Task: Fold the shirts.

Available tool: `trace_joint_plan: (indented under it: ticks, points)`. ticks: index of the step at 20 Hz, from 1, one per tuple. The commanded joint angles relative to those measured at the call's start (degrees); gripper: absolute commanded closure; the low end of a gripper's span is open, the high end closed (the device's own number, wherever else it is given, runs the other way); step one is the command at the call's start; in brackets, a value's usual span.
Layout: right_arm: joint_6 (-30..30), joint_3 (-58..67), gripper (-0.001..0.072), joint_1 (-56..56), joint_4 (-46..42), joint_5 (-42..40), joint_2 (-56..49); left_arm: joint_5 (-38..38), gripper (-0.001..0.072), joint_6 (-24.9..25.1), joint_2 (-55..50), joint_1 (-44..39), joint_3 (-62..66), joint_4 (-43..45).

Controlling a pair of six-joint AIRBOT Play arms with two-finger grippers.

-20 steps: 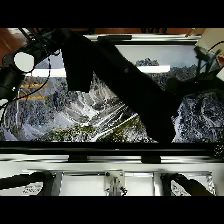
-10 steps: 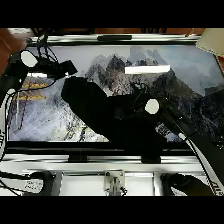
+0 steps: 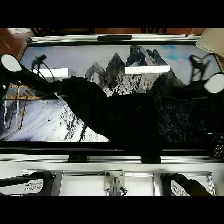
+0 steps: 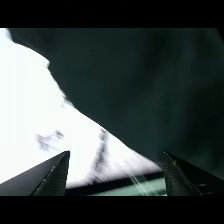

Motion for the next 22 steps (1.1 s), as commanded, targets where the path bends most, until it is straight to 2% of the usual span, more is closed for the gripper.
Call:
trace_joint_plan:
  ticks: [1,4,7,10,11,14,19,22]
  points:
    - [-5.53,0.74,0.0125,-13.97,-1.95,7.80,-1.01,6.27,-0.0013,-1.07,3.13,-7.17,-13.53,-9.57]
    - [-8.87,0.74,0.0126,-17.25,-1.92,12.55,-4.59,16.13,-0.0013,-4.04,3.04,-15.56,-21.07,-11.30]
    - [-10.51,0.74,0.0125,-17.20,0.81,12.94,-7.02,22.29,-0.0013,-6.12,3.04,-19.65,-25.70,-11.08]
    - [-12.76,0.74,0.0125,-17.18,5.53,13.31,-10.19,21.49,-0.0013,-6.95,3.06,-19.41,-28.37,-10.69]
    - [-13.88,0.72,0.0058,-17.18,6.58,13.42,-11.41,19.52,-0.0013,-6.75,3.08,-19.54,-28.74,-10.64]
    - [-15.52,0.72,0.0048,-17.18,8.76,13.33,-15.47,17.16,-0.0012,-6.34,3.61,-19.76,-29.83,-7.08]
    - [-16.59,0.39,0.0048,-15.91,8.74,13.29,-21.79,28.65,-0.0012,-12.11,2.32,-20.00,-31.17,-5.73]
    - [-17.07,-0.92,0.0049,-13.68,8.74,11.96,-24.92,31.19,-0.0012,-13.62,0.81,-20.02,-31.17,-5.73]
